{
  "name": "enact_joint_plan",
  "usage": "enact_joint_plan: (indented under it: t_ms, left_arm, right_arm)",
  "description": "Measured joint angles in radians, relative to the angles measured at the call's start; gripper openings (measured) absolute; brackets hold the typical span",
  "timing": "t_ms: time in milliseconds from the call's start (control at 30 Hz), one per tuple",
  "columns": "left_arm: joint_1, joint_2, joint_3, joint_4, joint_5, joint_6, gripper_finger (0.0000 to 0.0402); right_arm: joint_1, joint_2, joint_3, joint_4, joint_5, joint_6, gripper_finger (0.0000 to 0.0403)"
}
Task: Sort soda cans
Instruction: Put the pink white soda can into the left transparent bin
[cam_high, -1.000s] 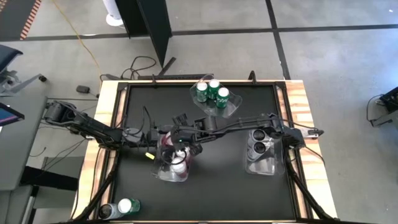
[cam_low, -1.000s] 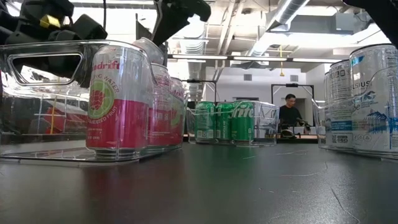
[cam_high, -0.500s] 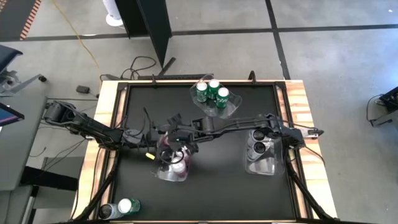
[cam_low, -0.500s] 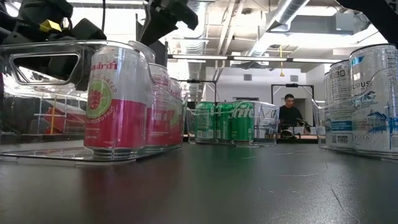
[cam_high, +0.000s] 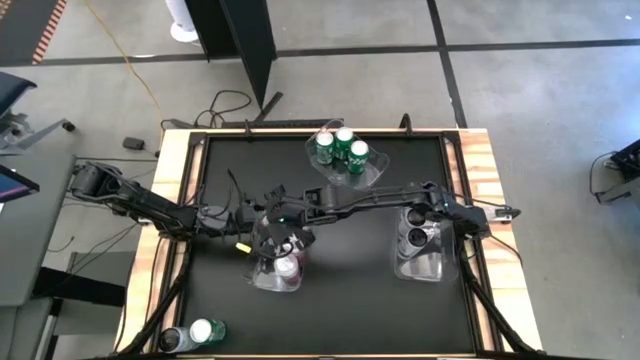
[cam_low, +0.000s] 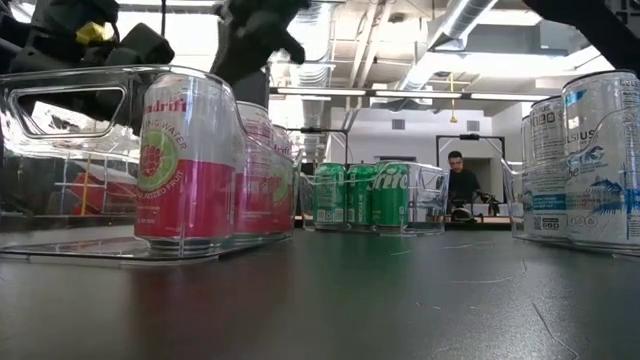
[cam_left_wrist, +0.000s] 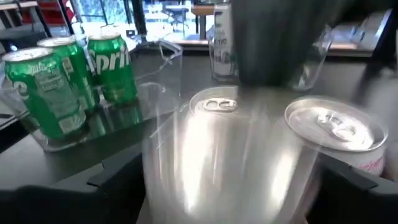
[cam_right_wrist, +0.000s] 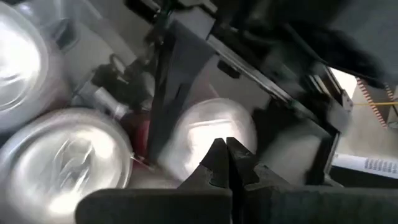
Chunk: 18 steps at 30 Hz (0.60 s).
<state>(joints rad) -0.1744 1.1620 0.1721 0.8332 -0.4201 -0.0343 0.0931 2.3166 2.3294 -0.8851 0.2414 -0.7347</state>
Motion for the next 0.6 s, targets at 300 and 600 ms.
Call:
enact_joint_plan:
  t_ms: [300,600]
  left_arm:
    - [0.000,0.002,-0.002,-0.031,-0.009,-0.001,0.0327]
    - [0.000,-0.010,0.001,-0.007,-0.039,0.051,0.0328]
  right_arm:
    - [-0.012,0.052,0.000,0.001,0.010,-0.004,0.0000]
    - [0.009,0.043,0.013,-0.001,0.100,-0.040,0.0000]
